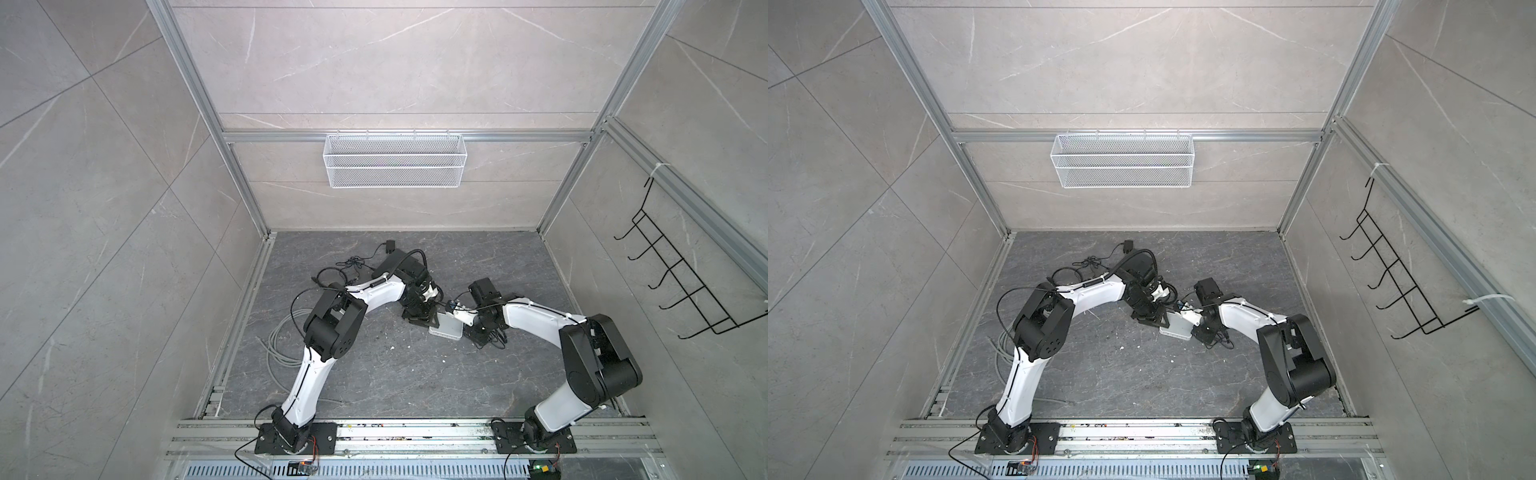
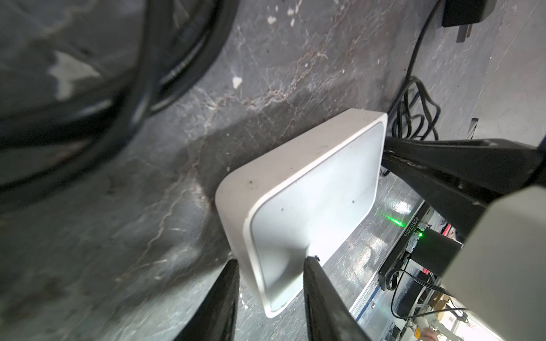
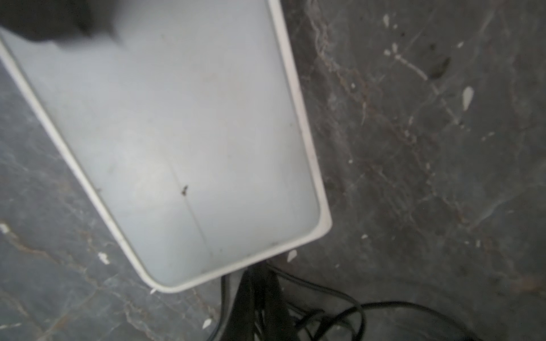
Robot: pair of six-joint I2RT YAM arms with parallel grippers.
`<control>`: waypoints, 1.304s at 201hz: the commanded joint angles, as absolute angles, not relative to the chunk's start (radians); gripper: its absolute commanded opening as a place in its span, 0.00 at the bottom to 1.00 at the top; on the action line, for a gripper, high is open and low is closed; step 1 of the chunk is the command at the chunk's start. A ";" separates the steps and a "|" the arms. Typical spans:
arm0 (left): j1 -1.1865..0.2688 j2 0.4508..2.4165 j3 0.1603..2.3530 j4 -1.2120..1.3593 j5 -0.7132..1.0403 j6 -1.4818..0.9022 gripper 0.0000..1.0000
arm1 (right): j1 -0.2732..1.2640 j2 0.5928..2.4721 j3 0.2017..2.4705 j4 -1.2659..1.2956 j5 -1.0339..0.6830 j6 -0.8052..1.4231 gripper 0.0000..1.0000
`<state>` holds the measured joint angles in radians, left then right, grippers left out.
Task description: Insert the plug into the switch port
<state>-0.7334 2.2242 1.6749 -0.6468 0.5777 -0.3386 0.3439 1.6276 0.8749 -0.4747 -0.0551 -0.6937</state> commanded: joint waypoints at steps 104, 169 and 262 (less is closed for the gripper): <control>-0.719 2.289 1.767 -0.706 0.684 -0.220 0.39 | 0.438 1.621 0.865 -0.345 -0.056 -0.843 0.00; -0.719 2.298 1.767 -0.710 0.693 -0.182 0.39 | 0.489 1.658 0.899 -0.367 -0.030 -0.887 0.00; -0.715 2.317 1.780 -0.771 0.673 -0.075 0.39 | 0.502 1.628 0.910 -0.230 -0.073 -0.886 0.00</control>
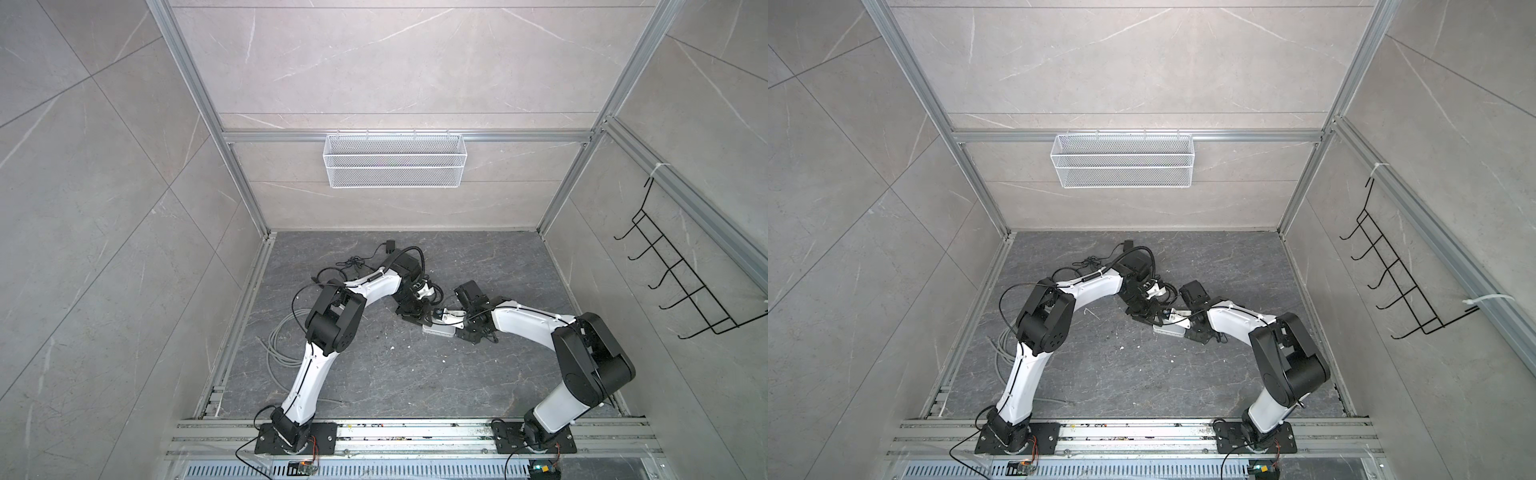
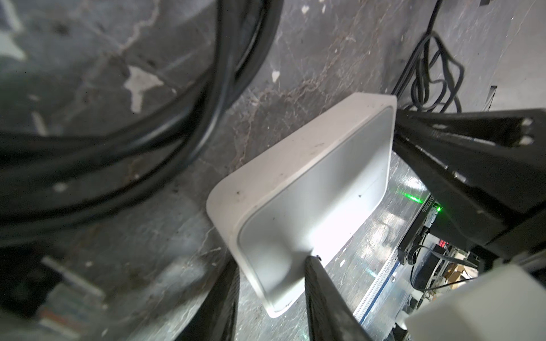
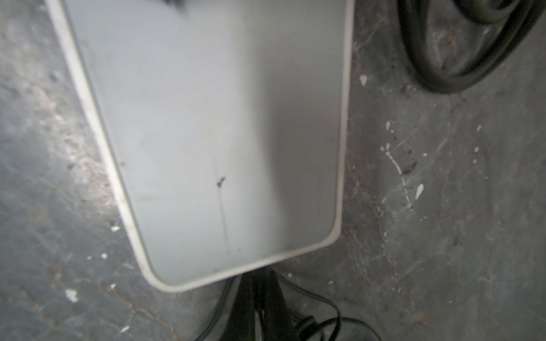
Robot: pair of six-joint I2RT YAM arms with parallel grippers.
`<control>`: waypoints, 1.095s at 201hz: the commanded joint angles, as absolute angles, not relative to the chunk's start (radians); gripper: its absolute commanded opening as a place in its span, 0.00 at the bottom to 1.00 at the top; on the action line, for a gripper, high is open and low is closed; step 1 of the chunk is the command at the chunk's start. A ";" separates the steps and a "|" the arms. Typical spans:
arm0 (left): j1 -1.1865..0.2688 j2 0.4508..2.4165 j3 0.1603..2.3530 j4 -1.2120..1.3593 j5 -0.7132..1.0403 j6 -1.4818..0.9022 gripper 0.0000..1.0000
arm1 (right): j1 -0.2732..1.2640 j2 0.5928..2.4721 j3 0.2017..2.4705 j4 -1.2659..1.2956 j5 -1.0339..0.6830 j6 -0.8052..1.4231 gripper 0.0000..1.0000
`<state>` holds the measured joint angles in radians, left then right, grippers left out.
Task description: Insert the plug into the switch port
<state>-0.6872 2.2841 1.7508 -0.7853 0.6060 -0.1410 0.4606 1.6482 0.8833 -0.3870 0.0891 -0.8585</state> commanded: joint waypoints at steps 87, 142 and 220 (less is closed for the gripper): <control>-0.684 2.360 1.834 -0.786 0.749 -0.048 0.39 | 0.548 1.635 0.921 -0.264 -0.112 -1.000 0.00; -0.694 2.349 1.808 -0.788 0.811 -0.049 0.38 | 0.549 1.678 0.961 -0.240 -0.067 -0.822 0.00; -0.700 2.361 1.817 -0.776 0.828 -0.064 0.38 | 0.549 1.622 0.880 -0.133 -0.135 -0.727 0.02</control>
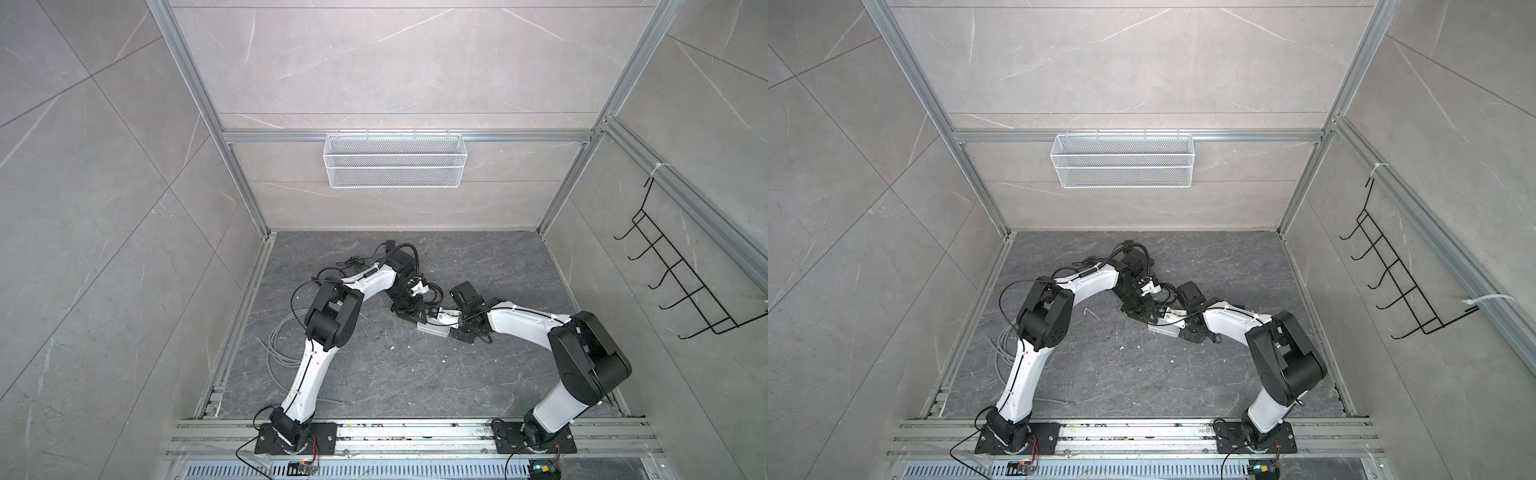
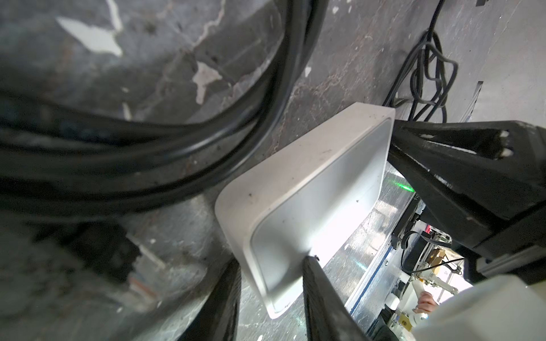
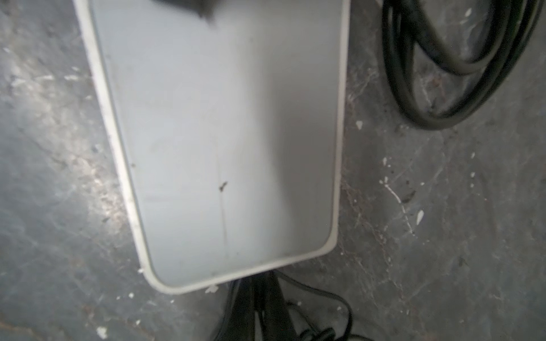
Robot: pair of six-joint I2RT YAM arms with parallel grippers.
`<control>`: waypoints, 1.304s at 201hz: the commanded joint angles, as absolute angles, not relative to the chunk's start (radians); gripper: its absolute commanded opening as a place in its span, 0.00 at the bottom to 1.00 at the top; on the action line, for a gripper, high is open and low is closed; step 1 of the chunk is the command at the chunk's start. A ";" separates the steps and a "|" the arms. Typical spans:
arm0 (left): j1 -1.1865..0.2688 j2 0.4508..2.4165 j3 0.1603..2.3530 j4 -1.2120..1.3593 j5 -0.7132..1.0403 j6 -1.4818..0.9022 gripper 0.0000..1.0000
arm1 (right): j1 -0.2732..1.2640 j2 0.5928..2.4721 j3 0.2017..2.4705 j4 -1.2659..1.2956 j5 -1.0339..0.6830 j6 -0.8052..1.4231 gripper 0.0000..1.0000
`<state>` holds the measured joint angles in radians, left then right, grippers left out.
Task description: Insert the plug into the switch port
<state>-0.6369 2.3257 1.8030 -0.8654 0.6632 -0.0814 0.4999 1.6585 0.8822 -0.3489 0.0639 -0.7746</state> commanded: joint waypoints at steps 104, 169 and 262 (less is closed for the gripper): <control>-0.690 2.359 1.813 -0.800 0.756 -0.057 0.38 | 0.529 1.593 0.903 -0.067 -0.191 -0.630 0.15; -0.595 2.278 1.764 -0.782 0.728 -0.072 0.38 | 0.444 1.419 0.832 -0.335 -0.258 -0.675 0.35; -0.563 2.164 1.724 -0.652 0.747 -0.231 0.45 | 0.382 1.559 1.008 -0.436 -0.374 -0.154 0.37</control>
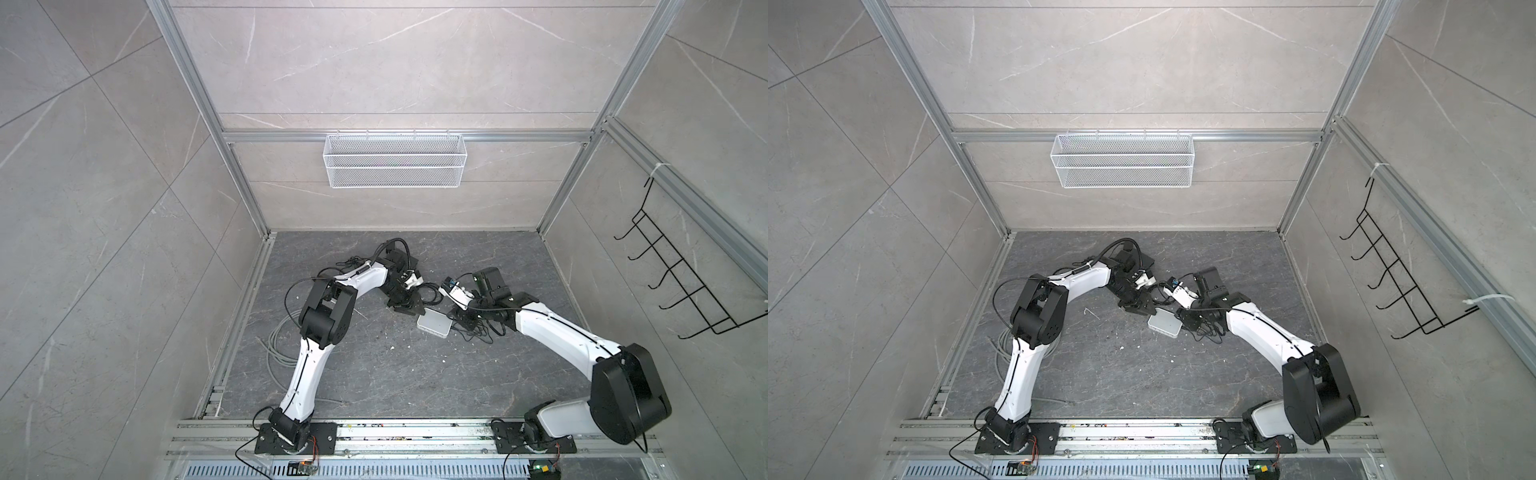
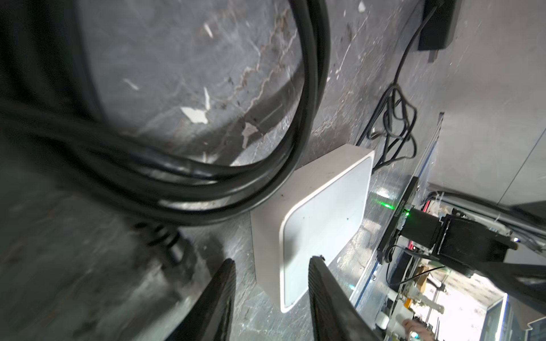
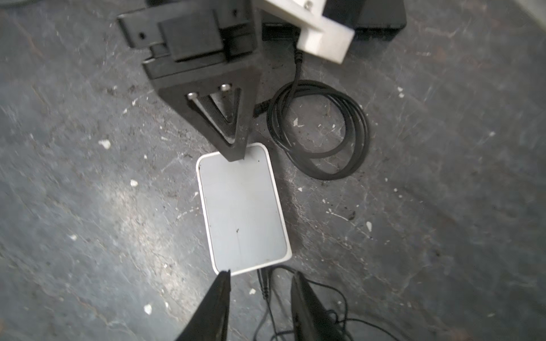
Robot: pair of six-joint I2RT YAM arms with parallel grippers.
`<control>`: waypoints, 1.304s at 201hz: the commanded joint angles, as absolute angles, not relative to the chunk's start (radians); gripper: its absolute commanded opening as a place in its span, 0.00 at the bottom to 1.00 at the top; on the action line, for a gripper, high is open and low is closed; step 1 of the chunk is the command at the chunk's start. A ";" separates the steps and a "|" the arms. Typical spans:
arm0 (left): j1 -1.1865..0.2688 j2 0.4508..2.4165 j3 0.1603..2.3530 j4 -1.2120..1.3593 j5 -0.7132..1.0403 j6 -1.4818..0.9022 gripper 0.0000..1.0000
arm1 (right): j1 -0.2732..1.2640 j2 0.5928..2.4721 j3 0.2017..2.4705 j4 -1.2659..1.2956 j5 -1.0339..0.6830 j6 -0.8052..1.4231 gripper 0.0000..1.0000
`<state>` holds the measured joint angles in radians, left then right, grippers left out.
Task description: Insert the plug into the switch port
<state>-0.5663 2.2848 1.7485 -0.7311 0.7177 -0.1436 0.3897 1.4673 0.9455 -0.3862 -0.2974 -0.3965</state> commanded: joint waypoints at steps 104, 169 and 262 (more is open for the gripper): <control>-0.483 1.765 1.311 -0.702 0.186 -0.506 0.49 | 0.383 1.588 1.009 -0.277 -0.357 0.165 0.39; -0.346 1.569 1.085 -0.828 -0.105 -0.631 0.52 | 0.394 1.546 0.987 -0.274 -0.342 0.182 0.39; -0.256 1.646 1.023 -0.785 -0.172 -0.591 0.53 | 0.408 1.530 0.978 -0.287 -0.354 0.192 0.38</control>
